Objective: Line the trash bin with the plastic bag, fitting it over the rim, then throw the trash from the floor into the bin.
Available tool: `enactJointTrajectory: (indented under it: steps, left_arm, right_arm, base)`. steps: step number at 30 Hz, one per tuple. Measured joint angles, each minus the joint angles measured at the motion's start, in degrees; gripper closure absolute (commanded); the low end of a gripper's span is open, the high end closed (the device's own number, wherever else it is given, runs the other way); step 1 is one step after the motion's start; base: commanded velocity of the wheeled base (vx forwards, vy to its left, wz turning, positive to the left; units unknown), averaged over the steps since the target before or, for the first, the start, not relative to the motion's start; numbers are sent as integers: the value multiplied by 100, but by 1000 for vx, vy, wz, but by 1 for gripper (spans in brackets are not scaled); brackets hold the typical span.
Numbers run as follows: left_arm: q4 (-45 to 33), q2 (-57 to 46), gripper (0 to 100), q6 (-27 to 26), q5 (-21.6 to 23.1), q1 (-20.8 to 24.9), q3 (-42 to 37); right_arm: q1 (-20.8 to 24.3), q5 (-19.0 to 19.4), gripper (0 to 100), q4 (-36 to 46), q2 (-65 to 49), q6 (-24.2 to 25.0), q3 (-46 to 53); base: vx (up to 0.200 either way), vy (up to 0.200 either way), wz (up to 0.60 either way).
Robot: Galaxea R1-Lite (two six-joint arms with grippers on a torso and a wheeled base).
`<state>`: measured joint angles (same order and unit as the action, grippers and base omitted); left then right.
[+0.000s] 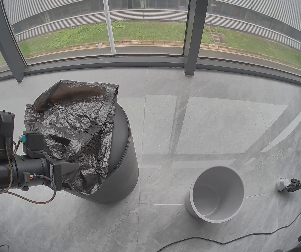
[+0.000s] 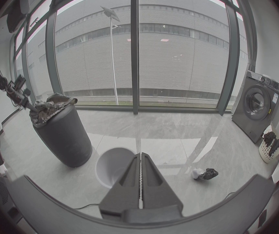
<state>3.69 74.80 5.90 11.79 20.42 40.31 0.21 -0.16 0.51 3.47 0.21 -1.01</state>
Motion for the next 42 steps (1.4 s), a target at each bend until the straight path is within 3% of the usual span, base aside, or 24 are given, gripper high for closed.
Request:
enactJointTrajectory:
  steps: [1,2,7,14,30,35,42]
  left_arm:
    - [-124,-63,100,-341,-30,6,89]
    - [-247,-123,100,-679,-82,11,169]
    - [-561,-355,100,-1821,-432,28,447]
    - [-678,-556,100,-2054,-816,79,590]
    - [-561,-894,100,-2442,-1479,405,1117]
    - [-427,-989,100,-2628,-1674,703,1352]
    - [121,-1133,100,-2984,-1904,1301,1509]
  right_arm:
    - [10,2,100,2,121,-11,0]
    - [17,11,0,4,247,-30,0]
    - [78,108,0,-129,967,-146,-105]
    - [356,458,0,-568,2427,-533,-1412]
    - [2473,607,0,-1813,6827,-929,-4620]
    - [3127,581,0,-2410,8291,-959,-5333]
    - [3694,540,0,-3428,10116,-995,-6315]
  base:
    - [0,0,0]
    - [0,0,0]
    - [0,0,0]
    - [0,0,0]
    - [0,0,0]
    - [0,0,0]
    - [0,0,0]
